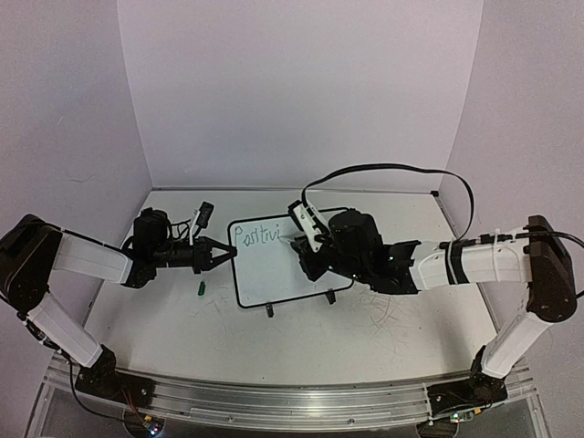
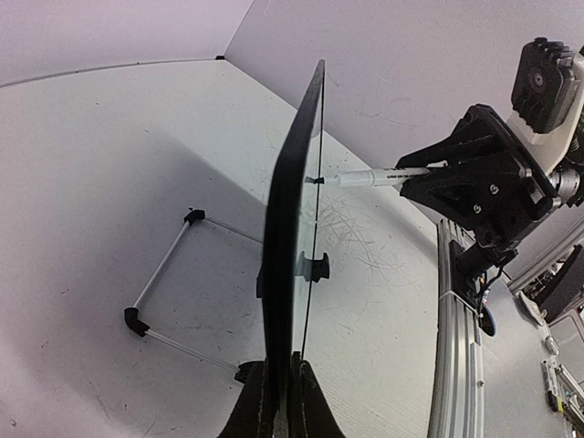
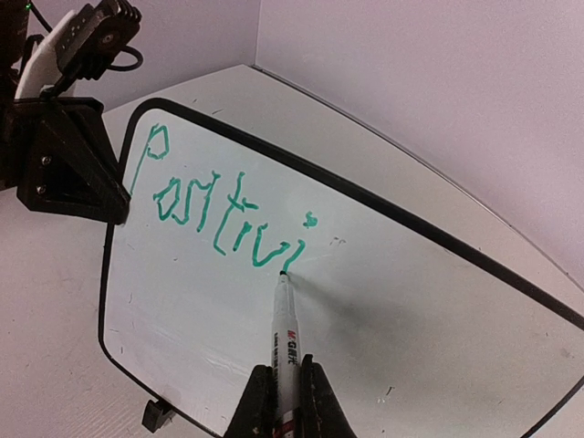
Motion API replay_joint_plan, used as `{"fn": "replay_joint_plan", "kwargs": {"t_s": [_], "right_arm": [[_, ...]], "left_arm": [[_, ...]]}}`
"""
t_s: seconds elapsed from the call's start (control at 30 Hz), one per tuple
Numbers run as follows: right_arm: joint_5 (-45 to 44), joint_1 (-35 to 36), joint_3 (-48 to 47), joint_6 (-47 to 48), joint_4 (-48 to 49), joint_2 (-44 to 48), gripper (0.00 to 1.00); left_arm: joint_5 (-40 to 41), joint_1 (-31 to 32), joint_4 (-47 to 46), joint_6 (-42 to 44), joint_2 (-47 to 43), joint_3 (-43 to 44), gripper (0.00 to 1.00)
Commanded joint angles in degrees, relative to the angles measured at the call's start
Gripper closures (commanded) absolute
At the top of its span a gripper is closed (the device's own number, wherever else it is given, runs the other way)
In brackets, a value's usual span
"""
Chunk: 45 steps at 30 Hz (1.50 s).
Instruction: Write a sentence on the whiteboard
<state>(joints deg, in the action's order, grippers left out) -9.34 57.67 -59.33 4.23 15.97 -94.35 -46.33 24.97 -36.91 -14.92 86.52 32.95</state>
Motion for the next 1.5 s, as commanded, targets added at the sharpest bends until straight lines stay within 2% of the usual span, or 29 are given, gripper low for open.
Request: {"fn": "replay_joint_plan", "kwargs": {"t_s": [0.0,0.23,0.93,1.47], "right_arm": [[-0.43,0.13,0.41,-0.88,-0.06,-0.13,1.0],[0.0,-0.1,1.31,-1.05,1.39,5.5,1.0],[-3.21,-1.45,-4.1,0.85,1.52,0.84,1.0],[-3.51,-1.47,-2.03,-0.26,0.32,0.67,1.0]], "left_arm": [[0.33,-0.1,-2.59,2.0,-1.68,0.57,1.0],[0.5,-0.08,-2.53,2.04,-1.69,0.54,1.0],[0.45,-0.09,-2.55,2.2,-1.88,0.45,1.0],[0.52,-0.08,-2.51,2.26,-1.97,0.46,1.0]]}}
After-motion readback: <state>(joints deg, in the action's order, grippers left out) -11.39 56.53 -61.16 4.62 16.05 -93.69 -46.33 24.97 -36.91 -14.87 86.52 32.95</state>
